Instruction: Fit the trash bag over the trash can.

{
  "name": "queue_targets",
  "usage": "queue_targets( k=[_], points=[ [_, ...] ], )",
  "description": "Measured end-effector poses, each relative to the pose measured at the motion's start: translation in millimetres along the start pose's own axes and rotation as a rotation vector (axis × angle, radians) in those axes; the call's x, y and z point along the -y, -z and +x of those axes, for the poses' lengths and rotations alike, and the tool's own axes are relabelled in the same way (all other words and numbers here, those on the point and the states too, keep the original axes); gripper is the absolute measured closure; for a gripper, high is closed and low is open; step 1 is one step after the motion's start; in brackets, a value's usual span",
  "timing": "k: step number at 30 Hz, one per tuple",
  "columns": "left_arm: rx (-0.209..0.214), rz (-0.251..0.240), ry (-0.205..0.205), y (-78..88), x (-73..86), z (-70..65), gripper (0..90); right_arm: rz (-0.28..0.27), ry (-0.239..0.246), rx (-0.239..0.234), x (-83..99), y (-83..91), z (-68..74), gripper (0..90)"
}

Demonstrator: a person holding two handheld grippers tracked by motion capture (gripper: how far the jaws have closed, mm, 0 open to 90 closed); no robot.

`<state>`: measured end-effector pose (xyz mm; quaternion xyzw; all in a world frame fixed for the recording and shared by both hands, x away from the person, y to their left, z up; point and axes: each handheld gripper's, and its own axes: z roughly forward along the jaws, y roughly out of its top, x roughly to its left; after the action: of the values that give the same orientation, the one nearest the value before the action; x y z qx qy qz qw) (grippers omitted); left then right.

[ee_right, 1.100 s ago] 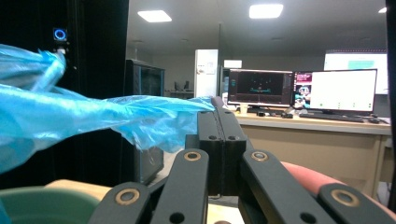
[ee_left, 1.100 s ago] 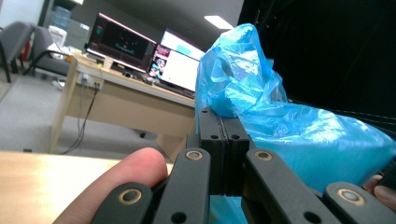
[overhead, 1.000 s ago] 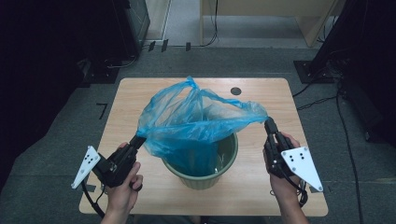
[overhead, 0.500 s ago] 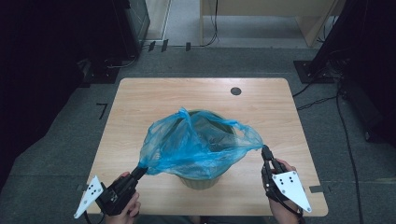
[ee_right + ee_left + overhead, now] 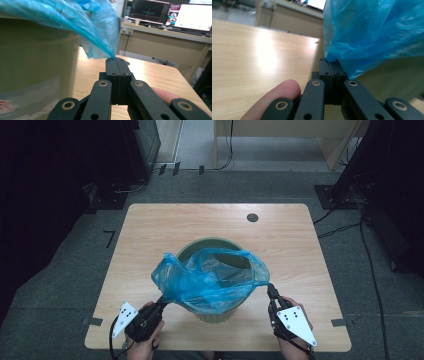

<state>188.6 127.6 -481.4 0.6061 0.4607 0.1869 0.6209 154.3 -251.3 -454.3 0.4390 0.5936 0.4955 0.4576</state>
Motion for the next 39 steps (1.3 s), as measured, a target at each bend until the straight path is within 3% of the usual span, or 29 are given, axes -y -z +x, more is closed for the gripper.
queue_targets(
  k=[1, 2, 5, 10, 11, 12, 13, 14, 16, 17, 19, 20, 21, 22, 23, 25, 28, 29, 35, 36, 39],
  points=[
    [-0.006, 0.008, 0.008, -2.7, 0.3, 1.4, 89.8, 0.0, 0.004, -0.006, 0.1, 0.2, 2.5, 90.0],
    [-0.041, 0.019, 0.019, -9.3, 1.3, 3.1, 89.7, 0.001, 0.025, -0.018, 1.5, -0.6, 6.0, 90.0],
    [-0.039, 0.005, 0.056, -11.4, 2.3, 8.2, 89.1, 0.041, 0.016, -0.03, 8.3, -5.6, 9.2, 90.0],
    [-0.027, -0.039, 0.017, -4.3, -1.6, 6.5, 87.1, 0.074, -0.012, -0.034, 15.3, -10.4, 5.8, 90.0],
    [-0.028, -0.068, -0.008, 1.1, -4.3, 3.2, 85.7, 0.06, -0.054, -0.027, 12.8, -8.4, 1.2, 90.0],
    [-0.028, -0.068, -0.008, 1.1, -4.3, 3.2, 85.5, 0.06, -0.054, -0.027, 12.8, -8.4, 1.2, 90.0],
    [-0.034, -0.094, -0.036, 5.3, -6.3, -1.1, 85.3, 0.032, -0.126, -0.052, 7.3, -5.2, -4.4, 82.3],
    [-0.036, -0.104, -0.057, 7.5, -7.3, -3.4, 85.4, 0.016, -0.157, -0.065, 3.2, -2.3, -6.2, 78.7],
    [-0.042, -0.117, -0.078, 9.5, -8.1, -6.6, 85.2, -0.036, -0.169, -0.068, -6.6, 3.8, -8.0, 74.5],
    [-0.05, -0.129, -0.105, 11.3, -8.9, -10.6, 85.2, -0.053, -0.179, -0.071, -9.8, 5.8, -8.3, 72.5],
    [-0.053, -0.133, -0.119, 11.9, -9.1, -13.2, 85.1, -0.072, -0.189, -0.074, -13.7, 8.3, -8.9, 70.3],
    [-0.053, -0.135, -0.126, 11.9, -9.2, -14.8, 84.8, -0.109, -0.197, -0.054, -20.1, 13.4, -9.4, 63.9],
    [-0.053, -0.134, -0.13, 11.8, -9.2, -15.6, 84.8, -0.109, -0.197, -0.054, -20.1, 13.4, -9.4, 63.9],
    [-0.05, -0.134, -0.127, 11.5, -9.2, -16.3, 84.4, -0.127, -0.164, -0.001, -22.4, 15.2, -9.3, 53.5],
    [-0.047, -0.133, -0.125, 11.2, -9.1, -16.4, 84.4, -0.127, -0.164, -0.001, -22.4, 15.2, -9.3, 53.5],
    [-0.045, -0.132, -0.125, 10.3, -9.0, -17.2, 83.6, -0.135, -0.165, 0.012, -24.4, 14.4, -13.2, 44.8],
    [-0.04, -0.135, -0.125, 10.2, -10.2, -17.9, 82.7, -0.149, -0.187, -0.003, -27.4, 14.0, -15.5, 41.7],
    [-0.032, -0.133, -0.122, 10.8, -11.6, -17.7, 80.8, -0.168, -0.195, -0.029, -31.6, 13.7, -16.0, 38.0],
    [-0.053, -0.147, -0.107, 15.7, -14.9, -15.3, 75.9, -0.2, -0.149, -0.062, -37.4, 16.5, -12.9, 39.0],
    [-0.055, -0.148, -0.108, 16.4, -15.4, -14.6, 77.4, -0.166, -0.137, -0.019, -35.5, 14.0, -15.1, 39.3],
    [-0.062, -0.147, -0.108, 17.5, -16.3, -12.2, 79.8, -0.131, -0.141, 0.023, -30.3, 11.0, -20.7, 40.2]
  ],
)
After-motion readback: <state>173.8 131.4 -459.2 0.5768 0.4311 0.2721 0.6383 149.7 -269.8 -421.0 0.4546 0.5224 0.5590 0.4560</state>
